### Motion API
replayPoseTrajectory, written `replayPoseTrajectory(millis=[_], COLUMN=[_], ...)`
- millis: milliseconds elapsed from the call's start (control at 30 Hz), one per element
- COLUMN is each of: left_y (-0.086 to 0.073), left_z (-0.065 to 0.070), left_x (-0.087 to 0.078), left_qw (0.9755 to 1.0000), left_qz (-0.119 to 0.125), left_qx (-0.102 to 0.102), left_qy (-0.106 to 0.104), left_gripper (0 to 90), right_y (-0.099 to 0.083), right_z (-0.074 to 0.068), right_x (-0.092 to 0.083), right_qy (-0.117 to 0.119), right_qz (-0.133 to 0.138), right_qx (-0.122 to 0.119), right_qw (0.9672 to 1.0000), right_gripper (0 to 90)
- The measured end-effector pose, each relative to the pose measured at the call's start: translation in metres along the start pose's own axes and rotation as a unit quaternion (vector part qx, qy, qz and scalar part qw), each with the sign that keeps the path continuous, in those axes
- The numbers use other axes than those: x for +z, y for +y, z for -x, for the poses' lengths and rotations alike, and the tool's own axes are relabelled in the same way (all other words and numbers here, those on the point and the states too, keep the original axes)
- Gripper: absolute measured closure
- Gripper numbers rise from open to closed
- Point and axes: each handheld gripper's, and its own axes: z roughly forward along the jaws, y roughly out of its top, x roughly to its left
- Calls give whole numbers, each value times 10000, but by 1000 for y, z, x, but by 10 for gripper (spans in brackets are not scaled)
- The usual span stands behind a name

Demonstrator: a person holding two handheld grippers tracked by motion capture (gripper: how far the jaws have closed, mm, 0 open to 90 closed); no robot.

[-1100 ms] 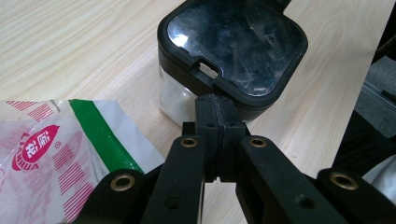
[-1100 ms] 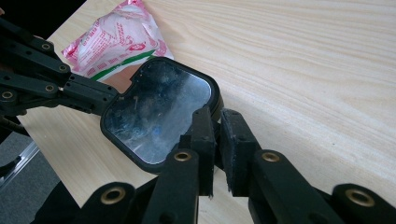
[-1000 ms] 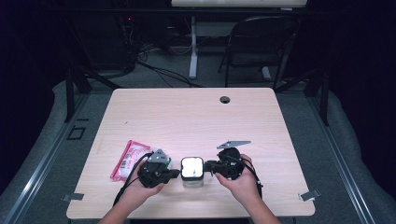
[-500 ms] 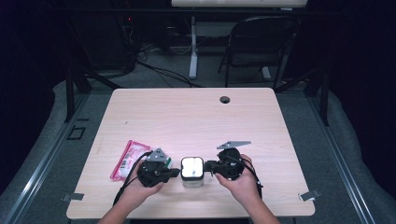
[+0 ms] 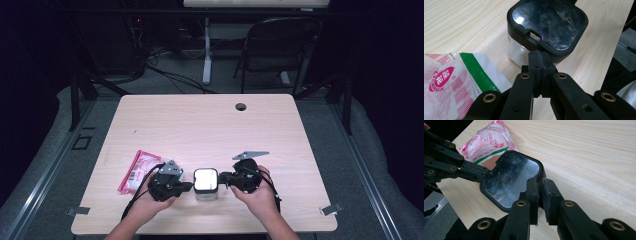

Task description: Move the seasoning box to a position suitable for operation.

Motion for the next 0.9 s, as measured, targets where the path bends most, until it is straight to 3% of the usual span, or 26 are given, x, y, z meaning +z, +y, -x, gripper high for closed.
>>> replayPoseTrajectory(millis=[733, 900], left_y=[4, 4], left_z=[3, 3], left_x=[-4, -4], left_qw=[9998, 9997], left_qz=[184, 203], left_qx=[-17, -34], left_qy=[-114, -99], left_gripper=[898, 894], right_y=[-1, -1], right_z=[0, 1], right_x=[1, 0], right_qy=[10, -49], right_qz=[52, 26], right_qx=[86, 46], right_qw=[9999, 10000], right_gripper=[843, 812])
